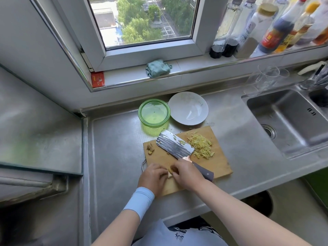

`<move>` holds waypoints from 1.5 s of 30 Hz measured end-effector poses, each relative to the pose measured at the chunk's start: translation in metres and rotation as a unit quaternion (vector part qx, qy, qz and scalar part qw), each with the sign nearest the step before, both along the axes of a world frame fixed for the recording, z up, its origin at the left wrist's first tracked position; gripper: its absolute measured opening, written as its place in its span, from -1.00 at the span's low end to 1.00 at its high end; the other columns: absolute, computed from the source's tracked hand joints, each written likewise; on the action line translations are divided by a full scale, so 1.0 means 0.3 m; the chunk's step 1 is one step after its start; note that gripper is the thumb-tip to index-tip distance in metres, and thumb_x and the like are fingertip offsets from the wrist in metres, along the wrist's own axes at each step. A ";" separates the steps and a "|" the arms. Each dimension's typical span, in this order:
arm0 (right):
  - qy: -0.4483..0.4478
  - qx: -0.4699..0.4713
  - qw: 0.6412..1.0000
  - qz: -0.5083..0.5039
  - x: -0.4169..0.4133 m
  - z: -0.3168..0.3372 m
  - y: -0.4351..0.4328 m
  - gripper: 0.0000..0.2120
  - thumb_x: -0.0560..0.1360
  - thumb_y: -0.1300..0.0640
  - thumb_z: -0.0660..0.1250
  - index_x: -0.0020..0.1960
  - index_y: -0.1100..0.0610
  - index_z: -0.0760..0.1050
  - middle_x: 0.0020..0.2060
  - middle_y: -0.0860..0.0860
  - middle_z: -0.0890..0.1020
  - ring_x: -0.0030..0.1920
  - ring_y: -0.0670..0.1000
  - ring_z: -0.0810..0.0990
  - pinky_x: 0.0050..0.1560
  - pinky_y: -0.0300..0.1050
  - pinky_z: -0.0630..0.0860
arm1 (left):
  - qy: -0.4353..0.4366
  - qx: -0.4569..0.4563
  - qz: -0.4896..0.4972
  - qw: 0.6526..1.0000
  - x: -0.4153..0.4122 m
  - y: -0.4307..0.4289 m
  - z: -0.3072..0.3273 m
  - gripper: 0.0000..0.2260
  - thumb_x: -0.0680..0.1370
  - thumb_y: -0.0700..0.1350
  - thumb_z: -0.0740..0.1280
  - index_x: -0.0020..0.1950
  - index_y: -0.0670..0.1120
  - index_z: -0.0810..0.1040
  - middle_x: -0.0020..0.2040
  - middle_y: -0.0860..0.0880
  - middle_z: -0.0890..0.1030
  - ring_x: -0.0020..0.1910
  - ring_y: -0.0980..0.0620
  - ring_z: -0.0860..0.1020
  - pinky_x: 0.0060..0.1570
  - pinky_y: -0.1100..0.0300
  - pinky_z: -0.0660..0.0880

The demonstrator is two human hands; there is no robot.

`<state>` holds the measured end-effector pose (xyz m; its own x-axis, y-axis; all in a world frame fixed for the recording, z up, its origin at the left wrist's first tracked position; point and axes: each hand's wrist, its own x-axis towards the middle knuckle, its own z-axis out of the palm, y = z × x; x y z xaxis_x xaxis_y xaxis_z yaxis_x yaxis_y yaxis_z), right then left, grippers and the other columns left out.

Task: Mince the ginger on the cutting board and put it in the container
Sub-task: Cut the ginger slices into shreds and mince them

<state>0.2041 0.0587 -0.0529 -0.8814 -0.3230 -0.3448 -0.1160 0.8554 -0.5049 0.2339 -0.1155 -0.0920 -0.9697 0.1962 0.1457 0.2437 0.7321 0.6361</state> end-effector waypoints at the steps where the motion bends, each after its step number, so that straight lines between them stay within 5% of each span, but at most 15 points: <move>1: -0.002 -0.009 1.000 0.003 0.001 -0.002 0.005 -0.80 0.56 0.13 0.32 0.13 0.12 0.61 0.04 0.10 0.59 0.11 0.12 0.56 0.11 -0.07 0.46 | 0.005 0.000 0.001 1.000 0.004 0.000 -0.003 -0.95 0.36 -0.15 0.51 -0.22 -0.02 0.72 -0.19 0.11 0.66 -0.12 0.15 0.45 -0.15 0.31 0.46; 6: 0.034 -0.050 0.998 -0.028 0.006 0.009 0.032 -0.71 0.53 0.20 0.32 0.24 0.09 0.58 0.07 0.04 0.60 0.10 0.07 0.56 0.08 -0.06 0.49 | 0.020 0.009 0.002 1.000 0.023 0.006 -0.003 -0.90 0.45 -0.10 0.42 -0.10 -0.06 0.72 -0.10 0.06 0.66 -0.09 0.10 0.49 -0.07 0.26 0.49; 9: 0.142 0.066 0.984 -0.090 0.007 0.019 0.073 -0.67 0.43 0.19 0.41 0.19 0.10 0.54 0.03 0.09 0.53 0.04 0.18 0.54 -0.07 0.05 0.50 | 0.037 0.021 -0.026 0.999 0.014 0.002 -0.002 -0.81 0.43 -0.26 0.46 0.01 -0.08 0.68 -0.01 0.03 0.64 -0.04 0.04 0.53 -0.09 0.21 0.54; 12: 0.071 0.189 0.978 -0.043 0.027 0.016 0.123 -0.47 0.56 0.08 0.31 0.49 0.06 0.25 0.23 0.10 0.42 0.24 0.15 0.40 0.21 0.04 0.38 | 0.054 -0.018 -0.124 0.991 -0.003 -0.007 -0.018 -0.74 0.45 -0.31 0.42 0.08 -0.04 0.61 0.06 0.03 0.58 -0.01 0.02 0.51 -0.25 0.18 0.57; 16: 0.054 0.218 0.974 0.003 0.020 0.008 0.117 -0.31 0.58 0.31 0.09 0.63 0.05 -0.08 0.29 0.15 0.35 0.24 0.19 0.37 0.19 0.05 0.39 | 0.090 -0.075 -0.205 0.972 -0.030 -0.008 -0.043 -0.78 0.49 -0.24 0.20 0.10 -0.08 0.50 0.02 -0.03 0.54 -0.04 -0.01 0.46 -0.35 0.14 0.56; 22: 0.064 0.136 0.986 -0.075 0.052 0.123 0.129 -0.37 0.62 0.07 0.13 0.63 -0.08 -0.03 0.19 0.09 0.39 0.06 0.19 0.52 -0.05 0.02 0.43 | 0.116 -0.072 -0.167 0.976 -0.036 0.043 -0.040 -0.78 0.46 -0.29 0.20 0.05 -0.11 0.53 -0.03 -0.06 0.55 -0.11 -0.01 0.40 -0.30 0.17 0.54; 26: 0.063 0.092 0.986 -0.126 0.101 0.165 0.192 -0.56 0.66 -0.19 0.08 0.52 -0.31 0.17 0.18 -0.06 0.53 0.16 0.09 0.57 0.07 -0.02 0.46 | 0.076 -0.044 -0.091 0.992 -0.006 0.098 -0.037 -0.79 0.45 -0.20 0.19 -0.05 -0.10 0.59 -0.04 -0.02 0.56 -0.11 0.00 0.40 -0.38 0.17 0.55; 30: 0.054 0.086 0.992 -0.069 0.111 0.156 0.231 -0.65 0.66 -0.14 0.10 0.44 -0.23 0.33 0.22 -0.12 0.56 0.15 0.06 0.58 0.04 -0.06 0.48 | 0.070 -0.070 -0.098 0.990 -0.015 0.102 -0.024 -0.76 0.45 -0.17 0.18 -0.14 -0.12 0.65 -0.12 -0.05 0.60 -0.09 0.01 0.40 -0.39 0.19 0.55; 34: 0.040 0.095 0.995 0.002 0.096 0.144 0.258 -0.68 0.66 -0.10 0.09 0.40 -0.18 0.35 0.17 -0.09 0.58 0.10 0.07 0.59 -0.01 -0.03 0.51 | 0.125 -0.118 -0.157 0.973 -0.031 0.068 -0.010 -0.77 0.37 -0.34 0.29 -0.06 -0.16 0.66 -0.08 -0.11 0.61 -0.04 -0.02 0.41 -0.29 0.17 0.57; 45: -0.004 0.105 0.982 0.154 0.031 0.143 0.328 -0.69 0.63 0.04 0.13 0.36 -0.04 0.34 0.22 -0.06 0.58 0.14 0.13 0.57 -0.16 -0.06 0.37 | 0.116 -0.160 -0.005 0.980 0.035 0.191 -0.001 -0.76 0.40 -0.23 0.19 -0.25 -0.15 0.67 -0.21 -0.10 0.65 -0.14 -0.03 0.42 -0.51 0.19 0.49</move>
